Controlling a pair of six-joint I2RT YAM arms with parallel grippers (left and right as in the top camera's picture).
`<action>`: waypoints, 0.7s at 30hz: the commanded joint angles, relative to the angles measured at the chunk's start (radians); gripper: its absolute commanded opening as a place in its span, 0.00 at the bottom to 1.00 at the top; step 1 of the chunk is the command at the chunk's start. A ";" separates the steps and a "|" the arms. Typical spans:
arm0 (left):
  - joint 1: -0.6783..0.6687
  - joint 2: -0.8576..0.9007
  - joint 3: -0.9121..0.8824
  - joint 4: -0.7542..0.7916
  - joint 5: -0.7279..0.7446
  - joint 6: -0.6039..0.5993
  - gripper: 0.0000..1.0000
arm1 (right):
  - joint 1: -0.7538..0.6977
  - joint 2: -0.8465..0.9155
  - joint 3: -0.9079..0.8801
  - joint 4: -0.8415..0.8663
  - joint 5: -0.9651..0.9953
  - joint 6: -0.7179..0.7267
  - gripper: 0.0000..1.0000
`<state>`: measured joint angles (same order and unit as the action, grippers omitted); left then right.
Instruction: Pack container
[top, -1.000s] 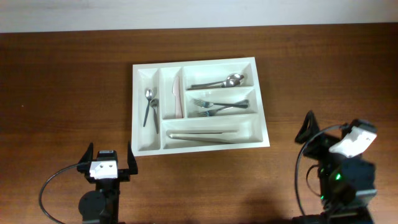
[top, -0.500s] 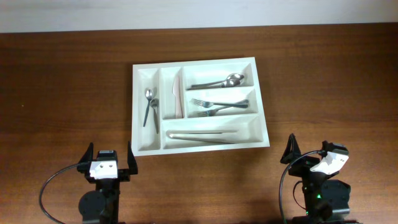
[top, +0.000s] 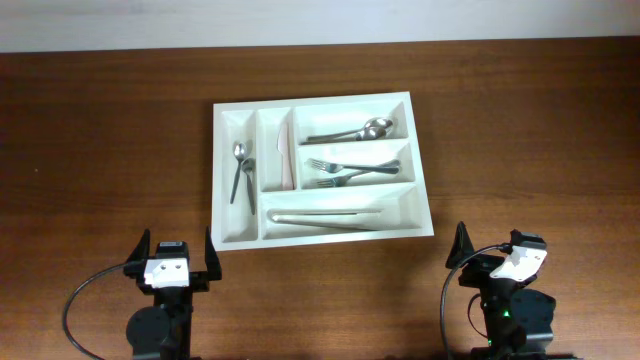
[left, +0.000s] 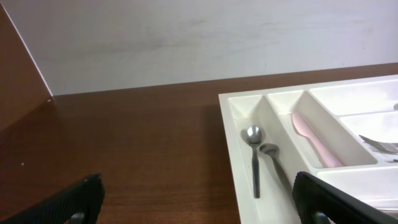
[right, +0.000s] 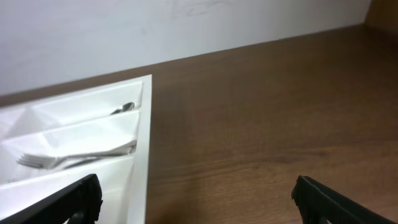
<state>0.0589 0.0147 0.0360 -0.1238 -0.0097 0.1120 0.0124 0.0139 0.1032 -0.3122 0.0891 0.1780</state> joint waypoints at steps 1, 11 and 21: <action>-0.004 -0.010 -0.008 0.003 0.014 0.002 0.99 | -0.005 -0.011 -0.010 0.003 -0.019 -0.077 0.99; -0.004 -0.010 -0.008 0.003 0.014 0.002 0.99 | -0.005 -0.011 -0.010 0.002 -0.042 -0.077 0.99; -0.004 -0.010 -0.008 0.003 0.014 0.002 0.99 | -0.005 -0.010 -0.010 0.003 -0.045 -0.077 0.99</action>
<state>0.0589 0.0147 0.0357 -0.1238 -0.0097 0.1120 0.0124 0.0139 0.1032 -0.3126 0.0578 0.1051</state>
